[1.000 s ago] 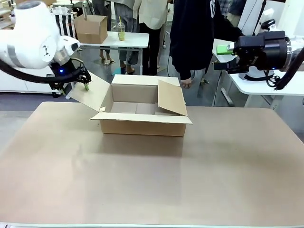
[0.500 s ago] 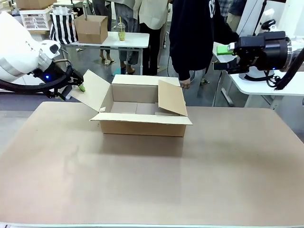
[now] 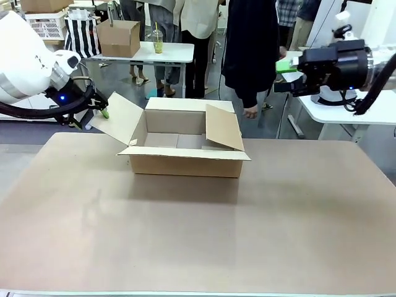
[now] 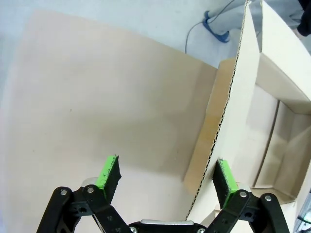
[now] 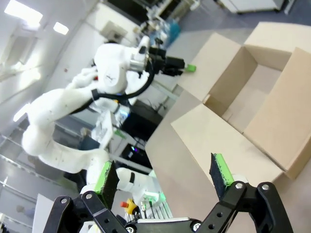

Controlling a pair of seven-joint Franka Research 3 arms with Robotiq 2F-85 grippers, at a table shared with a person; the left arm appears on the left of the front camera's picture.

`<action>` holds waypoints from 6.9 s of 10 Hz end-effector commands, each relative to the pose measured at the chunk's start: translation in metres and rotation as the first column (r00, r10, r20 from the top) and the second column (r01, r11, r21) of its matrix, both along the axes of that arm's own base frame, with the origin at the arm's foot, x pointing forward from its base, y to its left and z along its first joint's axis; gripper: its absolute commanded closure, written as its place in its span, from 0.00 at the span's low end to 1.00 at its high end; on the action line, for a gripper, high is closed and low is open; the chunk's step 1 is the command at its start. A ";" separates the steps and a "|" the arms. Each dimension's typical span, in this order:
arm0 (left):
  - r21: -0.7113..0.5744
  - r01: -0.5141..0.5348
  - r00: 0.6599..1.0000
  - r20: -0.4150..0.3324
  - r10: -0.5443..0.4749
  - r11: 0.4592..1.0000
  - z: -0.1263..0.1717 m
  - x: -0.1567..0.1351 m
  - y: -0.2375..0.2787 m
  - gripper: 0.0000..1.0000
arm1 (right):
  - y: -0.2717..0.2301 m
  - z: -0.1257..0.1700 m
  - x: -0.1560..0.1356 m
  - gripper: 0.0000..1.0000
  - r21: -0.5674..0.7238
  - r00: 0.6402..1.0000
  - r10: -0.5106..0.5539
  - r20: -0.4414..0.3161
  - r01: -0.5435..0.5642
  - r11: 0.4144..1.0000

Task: Pack the gift set into the box.
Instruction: Place both hands on the side flaps of the Package Box and spread them outward, then lift both hands away from the flaps of the Package Box.

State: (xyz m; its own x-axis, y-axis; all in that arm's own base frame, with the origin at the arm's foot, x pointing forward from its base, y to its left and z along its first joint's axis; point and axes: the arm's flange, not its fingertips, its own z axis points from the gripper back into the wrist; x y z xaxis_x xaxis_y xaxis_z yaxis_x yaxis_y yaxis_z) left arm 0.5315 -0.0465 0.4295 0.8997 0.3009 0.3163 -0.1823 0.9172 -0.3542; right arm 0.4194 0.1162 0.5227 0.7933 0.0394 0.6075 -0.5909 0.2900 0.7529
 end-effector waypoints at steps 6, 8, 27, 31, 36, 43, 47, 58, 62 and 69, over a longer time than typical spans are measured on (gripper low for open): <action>0.009 -0.015 1.000 -0.002 0.015 1.000 0.003 0.003 -0.002 0.00 | 0.201 -0.028 0.152 0.00 -0.682 0.989 0.006 -0.146 -0.105 0.724; 0.009 -0.015 1.000 -0.002 0.015 1.000 0.003 0.003 -0.002 0.00 | 0.204 -0.037 0.155 0.00 -0.893 0.996 0.088 -0.023 -0.060 0.446; 0.009 -0.015 1.000 -0.002 0.015 1.000 0.003 0.003 -0.002 0.00 | 0.228 -0.087 0.196 0.00 -0.979 0.825 -0.553 0.118 0.191 0.076; 0.009 -0.015 1.000 -0.002 0.015 1.000 0.003 0.003 -0.002 0.00 | 0.173 -0.056 0.183 0.00 -0.977 0.780 -0.609 0.141 0.208 0.040; 0.009 -0.015 1.000 -0.002 0.015 1.000 0.003 0.003 -0.002 0.00 | 0.095 -0.075 0.193 0.00 -0.975 0.769 -0.639 0.031 0.165 0.152; 0.009 -0.015 1.000 -0.002 0.015 1.000 0.003 0.003 -0.002 0.00 | 0.055 -0.101 0.215 0.00 -0.964 0.725 -0.688 -0.031 0.159 0.211; 0.009 -0.015 1.000 -0.002 0.015 1.000 0.003 0.003 -0.002 0.00 | 0.055 -0.101 0.215 0.00 -0.964 0.725 -0.688 -0.031 0.159 0.211; 0.009 -0.015 1.000 -0.002 0.015 1.000 0.003 0.003 -0.002 0.00 | 0.055 -0.101 0.215 0.00 -0.964 0.725 -0.688 -0.031 0.159 0.211; 0.009 -0.015 1.000 -0.002 0.015 1.000 0.003 0.003 -0.002 0.00 | 0.055 -0.101 0.215 0.00 -0.964 0.725 -0.688 -0.031 0.159 0.211; 0.009 -0.015 1.000 -0.002 0.015 1.000 0.003 0.003 -0.002 0.00 | 0.055 -0.101 0.215 0.00 -0.964 0.725 -0.688 -0.031 0.159 0.211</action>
